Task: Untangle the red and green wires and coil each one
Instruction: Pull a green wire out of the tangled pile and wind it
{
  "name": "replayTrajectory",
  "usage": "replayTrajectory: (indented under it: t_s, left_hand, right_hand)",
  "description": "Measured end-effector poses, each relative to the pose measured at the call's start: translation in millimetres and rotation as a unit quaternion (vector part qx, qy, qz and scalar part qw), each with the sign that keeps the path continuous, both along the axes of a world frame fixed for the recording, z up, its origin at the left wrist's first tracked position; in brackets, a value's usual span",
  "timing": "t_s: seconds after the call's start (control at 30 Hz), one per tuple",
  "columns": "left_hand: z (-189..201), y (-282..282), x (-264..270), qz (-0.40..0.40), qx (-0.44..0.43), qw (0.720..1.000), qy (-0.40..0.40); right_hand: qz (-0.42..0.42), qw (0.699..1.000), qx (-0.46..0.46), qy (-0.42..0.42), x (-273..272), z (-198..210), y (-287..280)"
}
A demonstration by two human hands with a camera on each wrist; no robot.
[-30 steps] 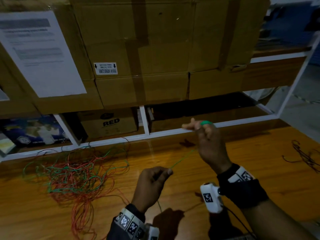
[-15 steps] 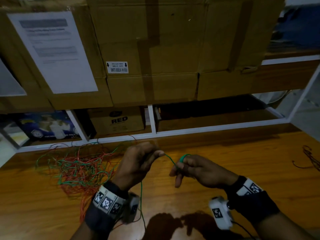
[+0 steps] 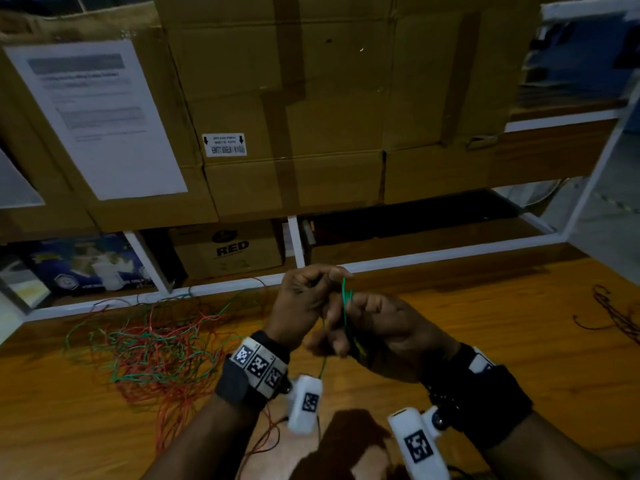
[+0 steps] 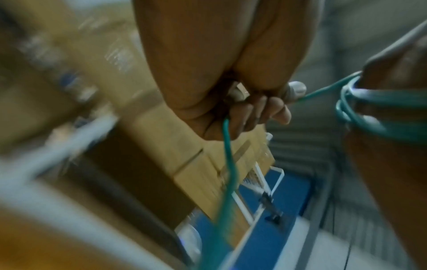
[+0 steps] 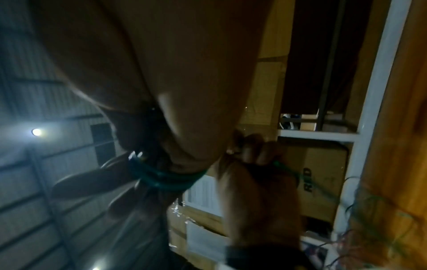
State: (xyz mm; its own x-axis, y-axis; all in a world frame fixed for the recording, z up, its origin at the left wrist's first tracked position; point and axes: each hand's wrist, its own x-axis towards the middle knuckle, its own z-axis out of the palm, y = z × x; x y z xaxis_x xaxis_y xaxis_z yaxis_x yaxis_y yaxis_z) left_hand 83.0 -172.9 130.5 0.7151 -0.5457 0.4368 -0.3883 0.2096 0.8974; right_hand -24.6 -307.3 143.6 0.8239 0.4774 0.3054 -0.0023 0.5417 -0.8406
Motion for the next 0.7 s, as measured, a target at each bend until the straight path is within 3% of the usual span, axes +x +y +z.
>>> replayTrajectory:
  t_s: [0.17,0.27,0.33,0.4,0.47,0.53,0.63,0.67,0.7]
  left_hand:
    - [-38,-18,-35,-0.030,-0.019,0.989,0.143]
    - [-52,-16,-53,-0.079,0.016,0.975,0.208]
    - [-63,-6,-56,-0.074,0.047,0.978,0.190]
    - [-72,7,-56,-0.051,0.070,0.983,0.160]
    - [-75,20,-51,0.002,0.090,0.990,0.111]
    - [-76,33,-43,0.061,0.122,0.989,0.050]
    - [-69,42,-39,0.091,0.169,0.981,-0.032]
    - [-65,43,-39,0.093,0.182,0.977,-0.057]
    - [-60,43,-38,0.102,0.194,0.972,-0.082]
  right_hand:
    - [-0.108,0.970,0.214,0.044,6,26,4]
    - [-0.259,0.941,0.213,0.051,15,36,-8]
    - [-0.392,0.911,0.117,0.039,25,32,-25]
    - [-0.523,0.850,-0.051,0.037,34,18,-43]
    - [-0.577,0.788,-0.213,0.029,38,2,-55]
    - [-0.546,0.761,-0.350,0.018,34,-13,-57]
    - [-0.485,0.666,-0.562,-0.072,30,-36,-51]
    - [-0.451,0.646,-0.608,-0.095,29,-39,-47]
    - [-0.408,0.649,-0.634,-0.101,28,-39,-43]
